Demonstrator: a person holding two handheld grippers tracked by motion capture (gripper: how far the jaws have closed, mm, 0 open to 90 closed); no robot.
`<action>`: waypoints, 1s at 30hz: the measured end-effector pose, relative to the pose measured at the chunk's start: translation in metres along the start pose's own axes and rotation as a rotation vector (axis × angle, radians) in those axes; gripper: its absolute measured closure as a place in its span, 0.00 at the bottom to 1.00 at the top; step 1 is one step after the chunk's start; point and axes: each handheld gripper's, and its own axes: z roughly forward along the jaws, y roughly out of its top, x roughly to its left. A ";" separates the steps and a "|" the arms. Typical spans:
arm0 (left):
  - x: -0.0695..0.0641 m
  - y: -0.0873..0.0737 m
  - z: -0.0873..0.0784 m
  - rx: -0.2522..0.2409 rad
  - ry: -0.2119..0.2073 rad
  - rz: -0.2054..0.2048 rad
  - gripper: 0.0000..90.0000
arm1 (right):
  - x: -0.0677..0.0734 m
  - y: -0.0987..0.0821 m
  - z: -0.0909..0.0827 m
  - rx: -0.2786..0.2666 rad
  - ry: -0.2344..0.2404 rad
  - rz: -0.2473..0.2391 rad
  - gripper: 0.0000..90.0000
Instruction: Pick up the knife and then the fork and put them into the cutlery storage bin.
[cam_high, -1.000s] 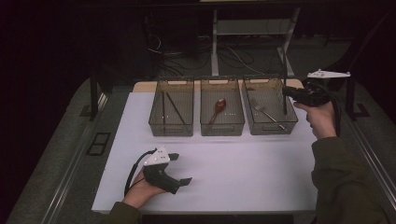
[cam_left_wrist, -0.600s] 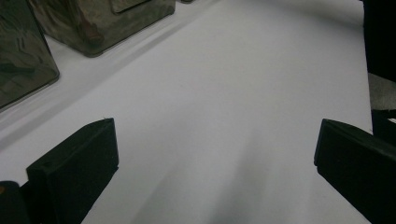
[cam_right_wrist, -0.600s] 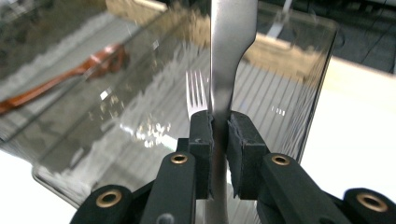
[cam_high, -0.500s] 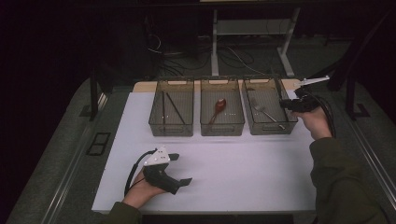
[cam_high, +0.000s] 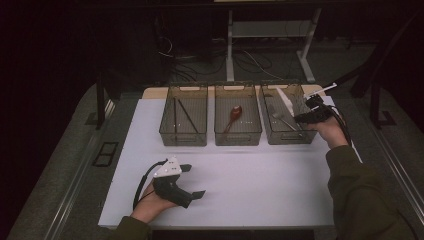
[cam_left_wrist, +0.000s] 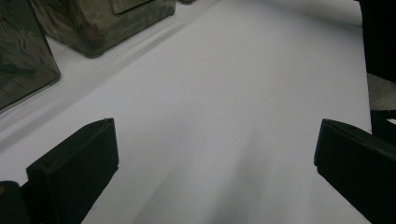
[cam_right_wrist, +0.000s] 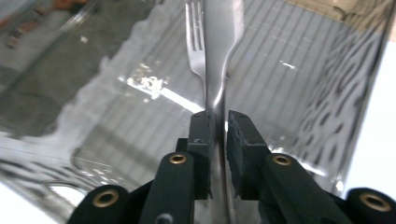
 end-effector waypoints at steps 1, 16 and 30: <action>0.000 0.000 0.000 -0.001 0.000 -0.001 0.00 | -0.001 0.000 -0.001 -0.010 0.017 0.004 0.82; 0.000 0.001 0.001 0.011 0.006 -0.001 0.00 | 0.008 -0.013 -0.038 -0.234 0.104 0.065 0.43; 0.002 0.000 -0.004 0.001 0.011 -0.001 0.00 | 0.046 -0.034 -0.057 -0.384 0.146 -0.017 0.29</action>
